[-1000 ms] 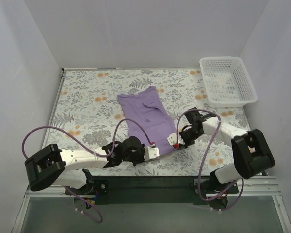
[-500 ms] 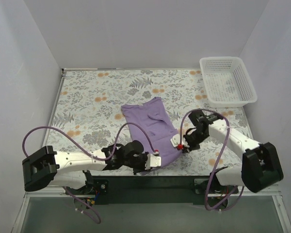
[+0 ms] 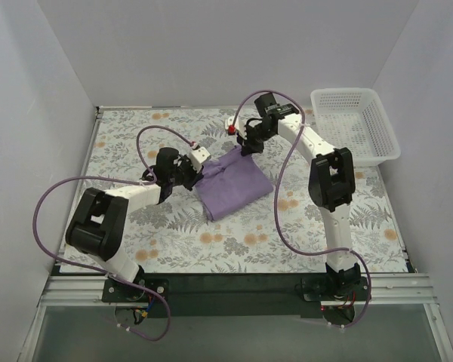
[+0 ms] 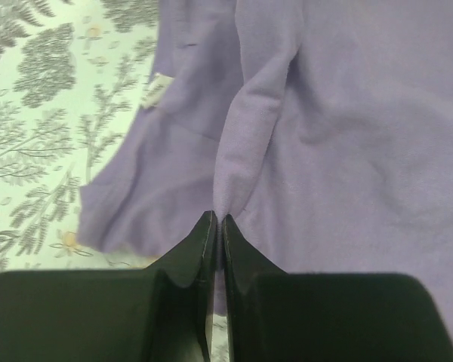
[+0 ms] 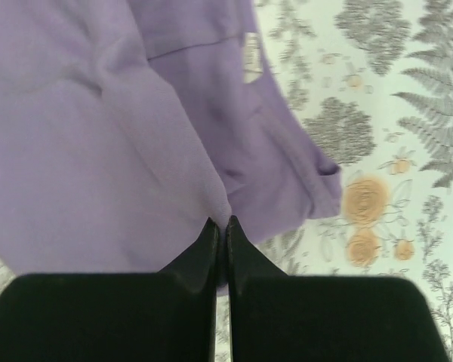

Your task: Fold and stack the t-shirts

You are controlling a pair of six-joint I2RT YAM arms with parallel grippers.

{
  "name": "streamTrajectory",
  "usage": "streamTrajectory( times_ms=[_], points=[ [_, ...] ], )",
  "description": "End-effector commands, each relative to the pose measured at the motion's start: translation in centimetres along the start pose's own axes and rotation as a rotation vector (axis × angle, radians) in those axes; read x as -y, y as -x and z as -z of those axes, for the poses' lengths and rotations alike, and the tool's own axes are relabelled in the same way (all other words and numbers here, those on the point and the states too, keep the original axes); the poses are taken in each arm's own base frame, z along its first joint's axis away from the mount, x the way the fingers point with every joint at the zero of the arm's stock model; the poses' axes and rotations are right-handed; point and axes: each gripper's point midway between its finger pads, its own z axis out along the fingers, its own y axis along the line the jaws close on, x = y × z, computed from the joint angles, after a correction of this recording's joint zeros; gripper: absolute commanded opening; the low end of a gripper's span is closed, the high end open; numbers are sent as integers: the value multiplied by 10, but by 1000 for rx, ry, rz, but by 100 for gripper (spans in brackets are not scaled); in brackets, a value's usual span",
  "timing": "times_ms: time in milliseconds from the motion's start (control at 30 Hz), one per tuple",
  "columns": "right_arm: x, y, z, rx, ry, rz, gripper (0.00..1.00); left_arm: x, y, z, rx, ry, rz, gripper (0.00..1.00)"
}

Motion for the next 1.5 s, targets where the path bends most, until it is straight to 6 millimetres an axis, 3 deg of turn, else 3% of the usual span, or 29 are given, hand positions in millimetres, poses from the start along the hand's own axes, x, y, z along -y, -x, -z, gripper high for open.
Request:
streamTrajectory(
  times_ms=[0,133,333,567,767,867,1100,1333,1433,1467],
  points=[
    [42,13,-2,30,-104,-148,1,-39,26,-14,92,95,-37,0],
    [66,5,-16,43,-179,-178,1,-60,34,-22,120,171,-38,0],
    [73,-2,-26,79,-243,-207,1,-77,24,-19,107,276,-37,0],
    [76,11,-22,139,-263,-222,1,-90,59,4,236,380,-79,0],
    [110,33,-9,214,-390,-217,1,-111,49,-1,203,446,-70,0],
    [128,35,-13,236,-433,-247,1,-123,44,-5,190,480,-53,0],
    [168,21,-41,208,-603,-294,1,-155,13,-15,93,601,0,0],
    [191,22,-59,213,-713,-296,1,-167,5,-10,68,671,82,0],
    [206,20,-52,193,-854,-314,32,-168,-8,-14,16,682,138,0],
    [208,20,-50,191,-878,-324,59,-172,-11,-14,-8,701,167,0]
  ],
)
